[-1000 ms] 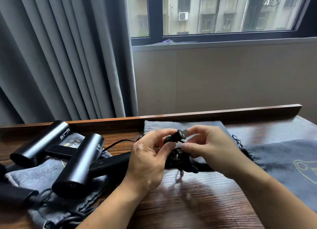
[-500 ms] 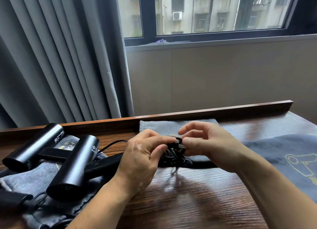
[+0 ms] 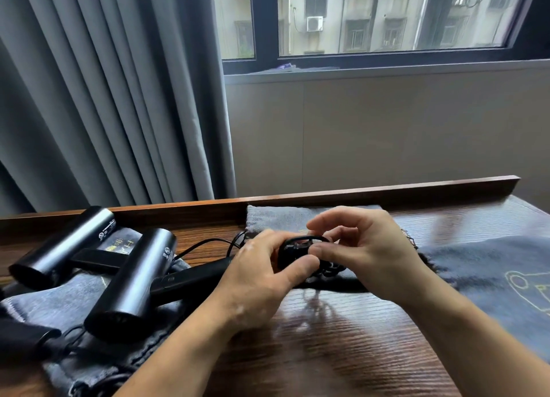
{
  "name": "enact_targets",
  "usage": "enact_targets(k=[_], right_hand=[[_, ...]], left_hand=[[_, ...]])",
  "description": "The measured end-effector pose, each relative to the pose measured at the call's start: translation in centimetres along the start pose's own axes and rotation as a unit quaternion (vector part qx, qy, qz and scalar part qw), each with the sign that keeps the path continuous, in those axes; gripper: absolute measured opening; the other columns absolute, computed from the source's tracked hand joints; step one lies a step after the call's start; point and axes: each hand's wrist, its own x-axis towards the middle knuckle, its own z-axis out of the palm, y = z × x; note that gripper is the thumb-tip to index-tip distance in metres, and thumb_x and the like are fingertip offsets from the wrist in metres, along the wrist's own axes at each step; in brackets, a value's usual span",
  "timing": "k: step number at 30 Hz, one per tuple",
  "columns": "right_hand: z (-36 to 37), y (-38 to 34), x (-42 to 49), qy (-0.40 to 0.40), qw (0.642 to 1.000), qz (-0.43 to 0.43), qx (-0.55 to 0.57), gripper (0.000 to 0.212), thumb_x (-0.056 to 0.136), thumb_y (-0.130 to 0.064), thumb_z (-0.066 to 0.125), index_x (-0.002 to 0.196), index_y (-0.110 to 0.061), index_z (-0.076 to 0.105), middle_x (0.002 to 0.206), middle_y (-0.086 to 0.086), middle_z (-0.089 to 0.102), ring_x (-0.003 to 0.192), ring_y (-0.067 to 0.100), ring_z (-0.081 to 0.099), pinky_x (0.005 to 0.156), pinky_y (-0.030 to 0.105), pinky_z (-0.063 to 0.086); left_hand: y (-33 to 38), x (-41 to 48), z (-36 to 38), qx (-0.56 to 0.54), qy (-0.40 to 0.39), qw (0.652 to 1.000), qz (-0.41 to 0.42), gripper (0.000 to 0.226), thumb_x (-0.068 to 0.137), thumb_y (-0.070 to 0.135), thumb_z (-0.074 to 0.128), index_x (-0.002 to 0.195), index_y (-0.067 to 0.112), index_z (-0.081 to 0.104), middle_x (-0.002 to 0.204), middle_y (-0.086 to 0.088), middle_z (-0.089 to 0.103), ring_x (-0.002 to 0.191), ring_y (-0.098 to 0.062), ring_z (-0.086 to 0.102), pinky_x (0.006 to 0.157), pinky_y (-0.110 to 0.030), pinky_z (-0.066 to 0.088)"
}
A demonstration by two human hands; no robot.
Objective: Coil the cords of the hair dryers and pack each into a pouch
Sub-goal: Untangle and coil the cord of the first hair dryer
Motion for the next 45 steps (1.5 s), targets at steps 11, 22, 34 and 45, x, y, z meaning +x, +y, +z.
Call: enact_targets(k=[11,22,34,45], right_hand=[[1.6,0.5,-0.6,0.054,0.95,-0.226,-0.21,0.013,0.081,-0.012,0.084,0.089,-0.02,0.077,0.09,-0.013,0.071,0.071,0.013,0.066,0.062,0.028,0.054],[0.8,1.2,1.1,0.202,0.955,0.094,0.195,0.018,0.095,0.009,0.058,0.101,-0.006,0.066,0.089,0.011,0.059,0.062,0.021,0.069,0.057,0.026,0.057],[-0.3,0.6,0.9,0.069,0.981,0.157,0.094,0.061,0.071,-0.039,0.078,0.12,-0.006,0.064,0.107,0.01,0.073,0.073,0.019,0.07,0.057,0.026,0.055],[-1.6,-0.9,1.1,0.042,0.924,0.101,0.367,0.036,0.086,-0.009,0.056,0.12,-0.014,0.067,0.103,0.009,0.074,0.057,0.011,0.056,0.041,0.015,0.036]], left_hand=[[0.3,-0.1,1.6,0.039,0.187,0.982,-0.007,0.011,0.098,0.031,0.061,0.109,0.032,0.062,0.088,0.012,0.068,0.088,-0.004,0.063,0.078,-0.025,0.048],[0.6,0.1,0.3,-0.347,0.14,0.927,-0.035,0.05,0.078,0.0,0.082,0.115,0.031,0.069,0.085,-0.005,0.064,0.084,-0.022,0.064,0.094,-0.051,0.054],[1.1,-0.1,0.7,-0.359,0.156,0.919,0.048,0.037,0.064,0.015,0.095,0.078,0.014,0.061,0.083,-0.002,0.07,0.095,-0.029,0.075,0.084,-0.04,0.059],[0.6,-0.5,1.6,-0.061,0.123,0.986,0.092,0.067,0.074,0.043,0.066,0.136,0.036,0.042,0.131,0.02,0.055,0.129,-0.005,0.05,0.104,-0.029,0.043]])
